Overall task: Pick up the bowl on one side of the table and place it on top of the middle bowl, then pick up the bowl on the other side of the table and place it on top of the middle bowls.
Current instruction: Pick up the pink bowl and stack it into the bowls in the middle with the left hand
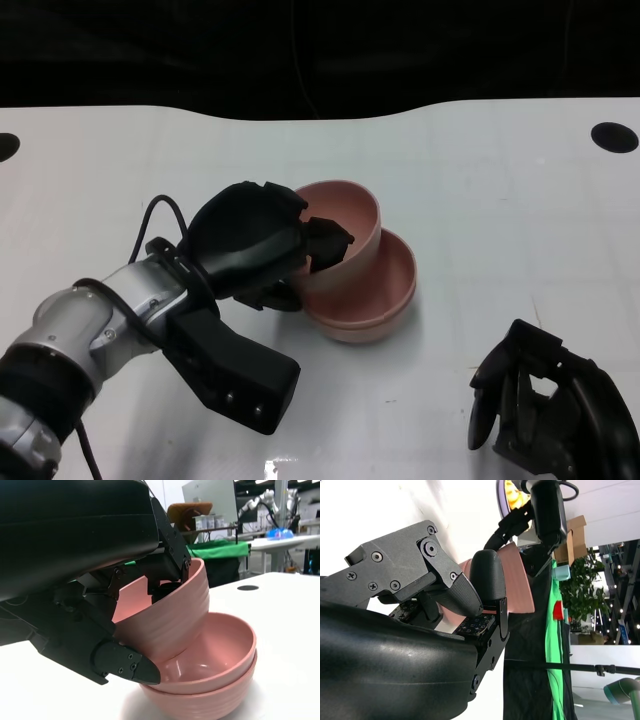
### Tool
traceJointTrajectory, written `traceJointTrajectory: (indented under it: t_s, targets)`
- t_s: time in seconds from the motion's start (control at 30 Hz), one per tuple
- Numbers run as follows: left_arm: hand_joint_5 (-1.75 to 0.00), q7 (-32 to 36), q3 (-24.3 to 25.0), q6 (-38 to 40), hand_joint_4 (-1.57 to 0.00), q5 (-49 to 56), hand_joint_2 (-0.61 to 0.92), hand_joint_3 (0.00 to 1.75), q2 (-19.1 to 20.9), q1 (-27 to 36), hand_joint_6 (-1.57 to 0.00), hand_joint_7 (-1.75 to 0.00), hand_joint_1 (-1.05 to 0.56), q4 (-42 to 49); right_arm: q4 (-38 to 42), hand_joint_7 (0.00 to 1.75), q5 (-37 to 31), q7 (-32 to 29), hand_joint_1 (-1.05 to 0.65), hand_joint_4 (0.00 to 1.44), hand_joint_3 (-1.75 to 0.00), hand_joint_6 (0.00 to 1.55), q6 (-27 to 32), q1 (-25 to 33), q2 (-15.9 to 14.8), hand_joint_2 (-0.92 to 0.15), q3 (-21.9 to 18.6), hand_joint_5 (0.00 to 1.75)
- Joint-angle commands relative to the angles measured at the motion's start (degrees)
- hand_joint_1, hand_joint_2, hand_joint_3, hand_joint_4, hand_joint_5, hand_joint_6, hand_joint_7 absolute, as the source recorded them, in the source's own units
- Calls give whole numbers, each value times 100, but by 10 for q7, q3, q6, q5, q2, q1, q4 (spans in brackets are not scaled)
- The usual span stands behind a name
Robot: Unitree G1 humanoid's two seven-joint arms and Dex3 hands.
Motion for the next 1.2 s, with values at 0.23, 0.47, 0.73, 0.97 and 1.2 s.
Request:
traceJointTrajectory:
  t_s: [0.23,0.47,0.73,0.97,1.2]
  targets:
    - [-173,26,-22,-15,-80,14,91,12,-29,-26,-82,-116,-28,55,0,152,8,2,-18,86,-136,80,-4,6,-3,-39,-6,170]
    - [-174,78,-36,-28,-81,24,92,18,-50,-34,-74,-136,-32,79,-3,152,8,0,-18,86,-135,80,1,7,-4,-39,-7,170]
    - [-175,70,-42,-30,-81,21,88,13,-55,-38,-72,-141,-27,83,-2,152,6,1,-17,85,-137,80,-3,8,-3,-39,-5,171]
    - [-68,-19,-29,31,-56,1,92,16,-48,-21,-65,-37,-37,32,-2,151,8,0,-17,86,-137,81,0,6,-2,-39,-6,169]
    - [-34,-87,-24,134,-25,32,92,26,-22,17,-44,-2,-64,-92,1,151,7,1,-17,87,-136,81,-3,6,-3,-40,-7,169]
